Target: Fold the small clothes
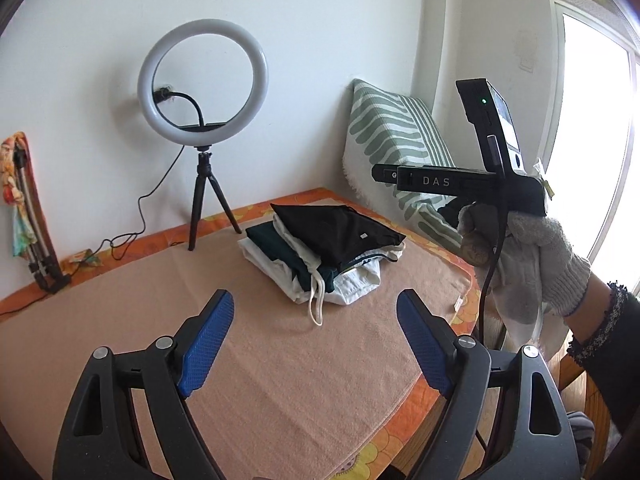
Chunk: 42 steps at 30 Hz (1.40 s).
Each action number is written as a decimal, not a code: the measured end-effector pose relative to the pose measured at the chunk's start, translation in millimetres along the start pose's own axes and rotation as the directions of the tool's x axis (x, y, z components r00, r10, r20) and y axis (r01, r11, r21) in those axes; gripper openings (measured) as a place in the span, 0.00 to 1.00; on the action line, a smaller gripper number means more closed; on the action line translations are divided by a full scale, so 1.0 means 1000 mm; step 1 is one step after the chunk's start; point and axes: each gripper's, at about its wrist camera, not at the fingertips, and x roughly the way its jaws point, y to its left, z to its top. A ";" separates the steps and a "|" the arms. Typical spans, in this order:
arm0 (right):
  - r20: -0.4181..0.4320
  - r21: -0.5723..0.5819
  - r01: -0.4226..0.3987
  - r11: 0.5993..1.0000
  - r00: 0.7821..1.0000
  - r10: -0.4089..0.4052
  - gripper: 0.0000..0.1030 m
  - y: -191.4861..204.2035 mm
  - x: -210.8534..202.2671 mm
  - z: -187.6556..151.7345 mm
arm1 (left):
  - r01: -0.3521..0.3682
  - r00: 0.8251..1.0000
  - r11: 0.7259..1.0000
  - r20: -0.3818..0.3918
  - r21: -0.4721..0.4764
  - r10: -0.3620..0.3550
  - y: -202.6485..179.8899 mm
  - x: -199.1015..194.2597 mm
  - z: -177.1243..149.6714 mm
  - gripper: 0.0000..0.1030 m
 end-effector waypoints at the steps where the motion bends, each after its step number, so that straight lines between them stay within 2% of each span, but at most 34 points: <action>1: 0.004 0.000 -0.001 1.000 1.000 0.001 0.90 0.005 -0.005 -0.005 | -0.008 1.000 1.000 0.004 0.002 0.008 0.001 -0.006 -0.003 0.81; 5: 0.009 0.024 -0.010 1.000 1.000 0.010 0.90 0.019 -0.020 -0.023 | -0.022 1.000 1.000 0.008 -0.010 0.022 0.006 -0.024 -0.017 0.83; 12: 0.038 0.045 -0.037 0.998 0.999 0.035 1.00 0.043 -0.038 -0.060 | -0.089 0.996 0.996 -0.014 -0.011 0.089 0.012 -0.038 -0.045 0.85; 20: 0.043 0.055 0.000 0.998 0.999 -0.002 1.00 0.056 -0.045 -0.087 | -0.102 0.995 0.994 -0.029 -0.039 0.101 0.021 -0.038 -0.065 0.88; 24: 0.058 0.052 0.040 0.998 0.997 -0.043 1.00 0.058 -0.047 -0.095 | -0.129 0.991 0.992 -0.032 -0.015 0.128 0.023 -0.040 -0.070 0.88; 27: 0.045 0.050 0.035 0.998 0.998 -0.037 1.00 0.059 -0.041 -0.099 | -0.138 0.990 0.990 -0.027 -0.017 0.138 0.025 -0.041 -0.073 0.98; 33: 0.041 0.029 0.031 0.999 0.999 -0.032 1.00 0.062 -0.034 -0.100 | -0.157 0.987 0.987 -0.028 -0.015 0.157 0.026 -0.041 -0.075 0.99; 42: 0.048 0.058 0.052 0.997 0.997 -0.055 1.00 0.049 -0.035 -0.103 | -0.167 0.985 0.986 -0.042 -0.018 0.166 0.028 -0.034 -0.077 0.99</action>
